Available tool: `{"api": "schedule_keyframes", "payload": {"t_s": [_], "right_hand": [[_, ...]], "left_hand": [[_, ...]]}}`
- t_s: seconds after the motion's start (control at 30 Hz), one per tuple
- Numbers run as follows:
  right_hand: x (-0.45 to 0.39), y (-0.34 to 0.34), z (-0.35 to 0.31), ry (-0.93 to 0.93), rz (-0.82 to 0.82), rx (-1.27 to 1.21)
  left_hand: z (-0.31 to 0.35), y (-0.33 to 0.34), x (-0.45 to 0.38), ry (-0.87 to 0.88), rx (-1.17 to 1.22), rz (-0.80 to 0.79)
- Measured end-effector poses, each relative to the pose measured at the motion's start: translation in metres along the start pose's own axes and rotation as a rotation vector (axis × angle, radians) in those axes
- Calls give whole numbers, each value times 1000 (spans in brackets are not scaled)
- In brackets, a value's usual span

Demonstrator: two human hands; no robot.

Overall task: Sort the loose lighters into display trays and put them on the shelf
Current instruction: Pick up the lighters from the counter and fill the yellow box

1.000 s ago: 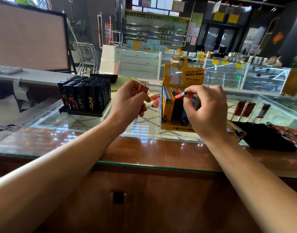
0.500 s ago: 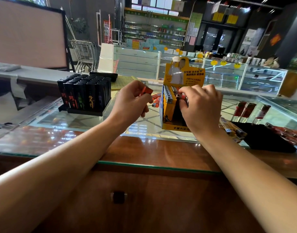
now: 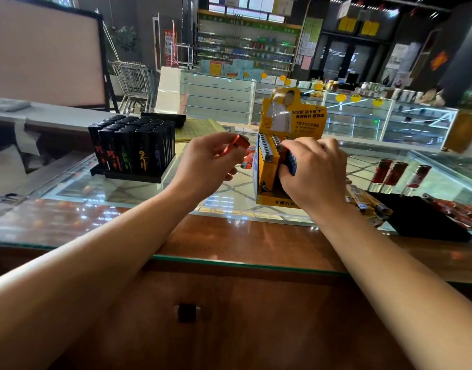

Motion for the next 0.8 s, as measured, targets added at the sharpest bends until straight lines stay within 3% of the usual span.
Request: {"api": "schedule_keyframes", "payload": {"t_s": [0.27, 0.47, 0.63, 0.8], "right_hand": [[0, -8, -1, 11, 57, -138], [6, -39, -23, -165, 207, -479], [8, -38, -40, -267, 173, -431], [9, -37, -35, -212, 174, -423]], "left_hand": [[-2, 2, 0, -40, -39, -51], [10, 4, 3, 139, -39, -44], [14, 12, 6, 217, -96, -81], [15, 1, 3, 187, 55, 6]]}}
Point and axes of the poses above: each hand's wrist, its own x-axis away from the middle knuckle, its own y-axis out of the palm, z = x × y, the point moved 7 cm from there along -x, towards the middle knuckle, and after that the axes turned 12 degrees about -x, right-handed, at the moved point
